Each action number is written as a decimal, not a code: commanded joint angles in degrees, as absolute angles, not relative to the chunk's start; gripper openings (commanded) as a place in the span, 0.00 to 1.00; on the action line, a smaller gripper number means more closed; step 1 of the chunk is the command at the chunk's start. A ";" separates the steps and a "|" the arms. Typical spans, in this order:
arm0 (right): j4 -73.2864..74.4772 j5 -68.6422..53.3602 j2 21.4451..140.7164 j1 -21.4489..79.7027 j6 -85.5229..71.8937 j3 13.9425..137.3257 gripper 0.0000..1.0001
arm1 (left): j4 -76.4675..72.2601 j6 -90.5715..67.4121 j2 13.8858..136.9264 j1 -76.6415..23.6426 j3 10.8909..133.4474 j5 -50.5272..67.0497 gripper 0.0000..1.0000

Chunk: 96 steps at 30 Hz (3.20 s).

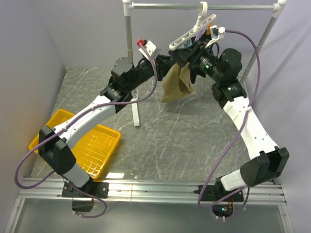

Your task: Clip the underwear to the hanger

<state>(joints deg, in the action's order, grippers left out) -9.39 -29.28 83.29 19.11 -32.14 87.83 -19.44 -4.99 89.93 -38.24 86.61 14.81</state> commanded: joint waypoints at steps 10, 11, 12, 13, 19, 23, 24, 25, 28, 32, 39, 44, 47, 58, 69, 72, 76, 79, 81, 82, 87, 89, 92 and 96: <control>-9.23 -24.18 82.71 20.21 -33.14 92.11 0.66 | -18.81 1.30 89.21 -41.22 88.15 9.68 0.12; -9.14 -24.08 82.62 20.39 -32.96 92.20 0.66 | -18.72 1.32 89.30 -41.31 88.24 9.32 0.12; -8.88 -23.82 82.62 20.56 -32.87 92.37 0.66 | -18.29 1.49 89.38 -41.66 88.42 8.71 0.11; -8.53 -22.95 82.53 20.91 -32.78 92.46 0.66 | -18.11 2.10 89.56 -41.83 88.50 7.92 0.10; -8.00 -21.89 82.62 21.18 -32.78 92.81 0.67 | -16.44 5.27 89.82 -43.59 88.68 5.89 0.09; -8.17 -21.45 82.53 21.18 -32.78 93.07 0.66 | -15.55 5.45 90.26 -43.86 88.77 5.45 0.09; -8.17 -21.01 82.53 21.18 -32.78 93.16 0.66 | -15.73 5.71 90.18 -43.94 88.42 5.54 0.08; -8.17 -20.92 82.44 21.18 -32.78 93.16 0.66 | -15.73 5.71 90.18 -44.03 88.42 5.54 0.08; -8.87 -21.18 82.27 21.09 -32.69 93.43 0.66 | -15.03 6.06 90.44 -44.30 88.59 5.19 0.08; -11.15 -22.23 82.00 21.18 -32.52 92.99 0.65 | -14.68 5.71 90.53 -44.30 88.51 4.92 0.08; -18.63 -23.38 79.81 21.36 -31.12 88.08 0.64 | -14.59 4.57 90.70 -44.30 88.33 4.66 0.09; -22.49 -21.80 78.40 21.62 -29.62 84.91 0.63 | -13.89 3.16 91.05 -44.30 88.94 4.22 0.09; -24.25 -21.10 77.61 21.71 -28.92 83.07 0.63 | -13.80 2.73 91.23 -44.30 89.12 4.13 0.09; -28.83 -20.92 77.17 21.71 -27.33 80.33 0.40 | -13.01 2.11 91.67 -44.30 89.12 3.43 0.09; -26.54 -21.97 77.34 21.71 -27.69 81.65 0.08 | -13.88 2.81 87.02 -44.21 83.15 3.78 0.54; -25.93 -21.89 77.43 21.71 -27.60 82.09 0.04 | -13.89 1.68 83.86 -43.60 79.11 3.95 0.58; -25.05 -21.88 77.34 21.80 -27.60 82.18 0.00 | -12.40 0.44 80.43 -41.84 72.44 9.39 0.63; -24.35 -21.71 77.43 21.80 -27.60 82.44 0.00 | -8.62 5.08 78.93 -41.48 69.01 19.13 0.68; -23.65 -21.62 77.52 21.80 -27.60 82.97 0.00 | -4.43 10.33 79.10 -41.66 68.29 23.80 0.74; -22.95 -21.62 77.61 21.80 -27.77 83.32 0.00 | -3.26 11.85 79.54 -41.92 68.12 27.04 0.75; -20.75 -21.01 77.61 22.15 -27.16 84.29 0.00 | 3.33 22.93 85.60 -45.70 70.75 24.44 0.78; -20.22 -20.57 77.52 22.41 -26.72 84.55 0.00 | 3.60 26.96 88.32 -46.76 72.33 21.80 0.78; -19.60 -20.04 77.34 22.59 -26.10 84.64 0.00 | 1.68 30.39 91.48 -47.63 73.65 18.73 0.79; -18.63 -19.78 77.43 22.68 -25.31 85.08 0.00 | 1.76 36.29 95.62 -48.78 76.11 16.35 0.78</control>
